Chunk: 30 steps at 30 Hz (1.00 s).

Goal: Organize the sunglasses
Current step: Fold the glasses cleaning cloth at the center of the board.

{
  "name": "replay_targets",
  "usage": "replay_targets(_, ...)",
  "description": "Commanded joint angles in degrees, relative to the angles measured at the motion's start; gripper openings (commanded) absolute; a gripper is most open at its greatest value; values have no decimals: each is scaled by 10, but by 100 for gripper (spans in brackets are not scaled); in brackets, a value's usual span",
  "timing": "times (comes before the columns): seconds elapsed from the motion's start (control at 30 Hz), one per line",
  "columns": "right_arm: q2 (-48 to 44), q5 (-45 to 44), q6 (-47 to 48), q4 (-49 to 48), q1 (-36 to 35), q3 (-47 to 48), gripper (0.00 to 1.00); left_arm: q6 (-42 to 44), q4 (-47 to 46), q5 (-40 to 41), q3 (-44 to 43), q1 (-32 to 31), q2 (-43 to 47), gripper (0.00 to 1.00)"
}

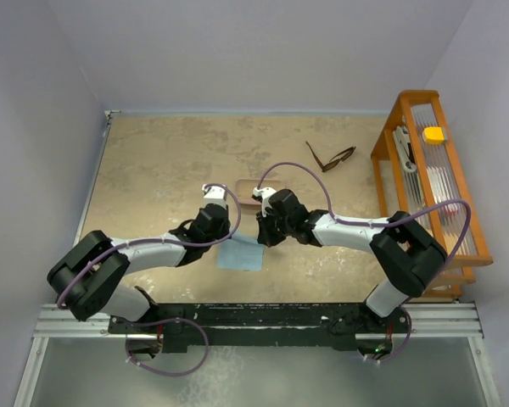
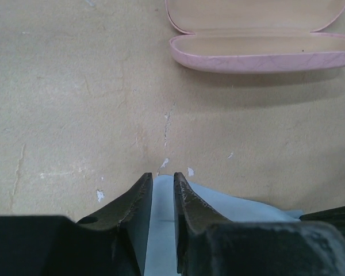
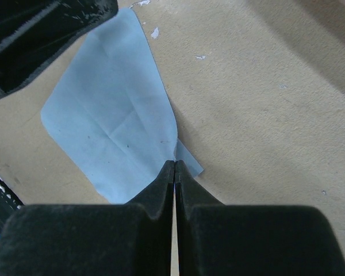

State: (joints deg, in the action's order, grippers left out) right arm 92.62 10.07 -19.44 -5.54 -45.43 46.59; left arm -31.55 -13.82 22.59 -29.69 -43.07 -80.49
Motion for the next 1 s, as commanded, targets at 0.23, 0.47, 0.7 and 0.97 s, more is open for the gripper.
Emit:
replay_targets(0.23,-6,10,1,-5,-3,4,0,26,-36,-40,-22,11,-44,26)
replay_targets(0.47,-2,10,1,-7,-3,5,0,21,-32,-53,-19,11,-56,27)
replay_targets(0.7,-1,9,0,-6,-2,4,0,22,-18,-60,-21,11,-69,26)
replay_targets(0.97,0,9,0,-5,-3,7,0,20,-2,-54,-17,11,-71,21)
